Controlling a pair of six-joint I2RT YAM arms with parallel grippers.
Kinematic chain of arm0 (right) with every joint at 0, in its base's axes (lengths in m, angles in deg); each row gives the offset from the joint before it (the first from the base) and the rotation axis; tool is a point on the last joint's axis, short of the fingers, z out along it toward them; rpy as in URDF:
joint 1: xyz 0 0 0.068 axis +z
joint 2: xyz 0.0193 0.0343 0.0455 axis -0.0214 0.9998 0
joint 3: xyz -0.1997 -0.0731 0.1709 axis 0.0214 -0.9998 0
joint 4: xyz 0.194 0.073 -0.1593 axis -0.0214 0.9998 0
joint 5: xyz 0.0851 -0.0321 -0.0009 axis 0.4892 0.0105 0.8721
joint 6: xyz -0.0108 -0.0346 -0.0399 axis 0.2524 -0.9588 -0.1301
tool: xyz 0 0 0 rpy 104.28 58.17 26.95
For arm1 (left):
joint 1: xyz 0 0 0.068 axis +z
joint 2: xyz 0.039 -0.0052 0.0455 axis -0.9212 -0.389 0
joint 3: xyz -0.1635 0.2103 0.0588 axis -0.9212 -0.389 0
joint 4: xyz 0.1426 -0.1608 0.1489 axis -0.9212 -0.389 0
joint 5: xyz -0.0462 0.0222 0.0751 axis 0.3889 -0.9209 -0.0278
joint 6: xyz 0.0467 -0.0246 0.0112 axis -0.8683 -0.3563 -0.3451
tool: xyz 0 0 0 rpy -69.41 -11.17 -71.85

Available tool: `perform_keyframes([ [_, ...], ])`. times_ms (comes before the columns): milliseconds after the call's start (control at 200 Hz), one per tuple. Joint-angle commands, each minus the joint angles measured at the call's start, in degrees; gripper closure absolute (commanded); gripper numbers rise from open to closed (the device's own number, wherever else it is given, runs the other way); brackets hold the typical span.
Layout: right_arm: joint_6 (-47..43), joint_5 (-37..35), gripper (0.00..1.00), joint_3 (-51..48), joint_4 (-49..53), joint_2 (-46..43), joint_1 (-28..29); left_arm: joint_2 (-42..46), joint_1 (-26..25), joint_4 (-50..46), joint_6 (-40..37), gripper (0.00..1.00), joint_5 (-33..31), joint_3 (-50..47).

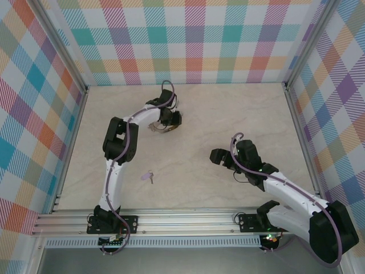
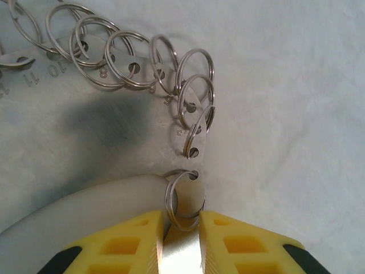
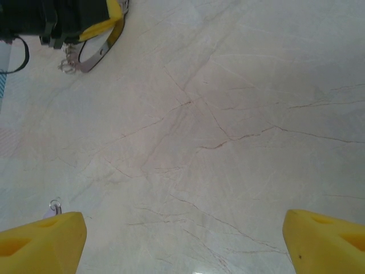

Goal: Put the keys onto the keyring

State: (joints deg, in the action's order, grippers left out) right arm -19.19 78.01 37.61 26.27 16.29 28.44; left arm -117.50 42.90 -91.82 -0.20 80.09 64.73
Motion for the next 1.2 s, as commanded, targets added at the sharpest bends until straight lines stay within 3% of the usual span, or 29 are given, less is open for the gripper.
perform_keyframes([
  [0, 0.87, -0.49, 0.11, -0.95, -1.20, -0.71, 0.39, 5.90, -1.69, 3.00, 4.51, 0.77, 0.47, -7.50],
  [305, -0.25, 1.21, 0.10, -0.71, -1.09, 0.02, 0.39, 17.05, -7.40, 9.46, 8.74, 0.77, 0.86, -22.96],
  [580, -0.04, 2.49, 0.10, -0.39, 0.76, 0.06, 0.41, 20.65, -14.71, 12.56, 10.83, 0.77, 0.08, -26.88],
  [730, -0.16, 0.83, 0.00, 0.38, 5.07, -1.35, 0.37, 23.63, -16.79, 12.00, 10.85, 0.76, -2.33, -27.10],
  [795, -0.46, -0.35, 0.00, 1.41, 8.10, -2.25, 0.41, 25.51, -16.86, 11.64, 10.85, 0.76, -3.17, -27.45],
  [985, -1.92, -4.56, 0.00, 6.36, 21.19, -5.56, 0.39, 29.71, -16.93, 8.97, 9.60, 0.66, -6.03, -26.94],
  [1195, -2.71, -3.42, 0.00, 6.26, 26.68, -12.85, 0.39, 32.55, -16.84, 4.98, 6.67, 0.54, -8.70, -26.00],
])
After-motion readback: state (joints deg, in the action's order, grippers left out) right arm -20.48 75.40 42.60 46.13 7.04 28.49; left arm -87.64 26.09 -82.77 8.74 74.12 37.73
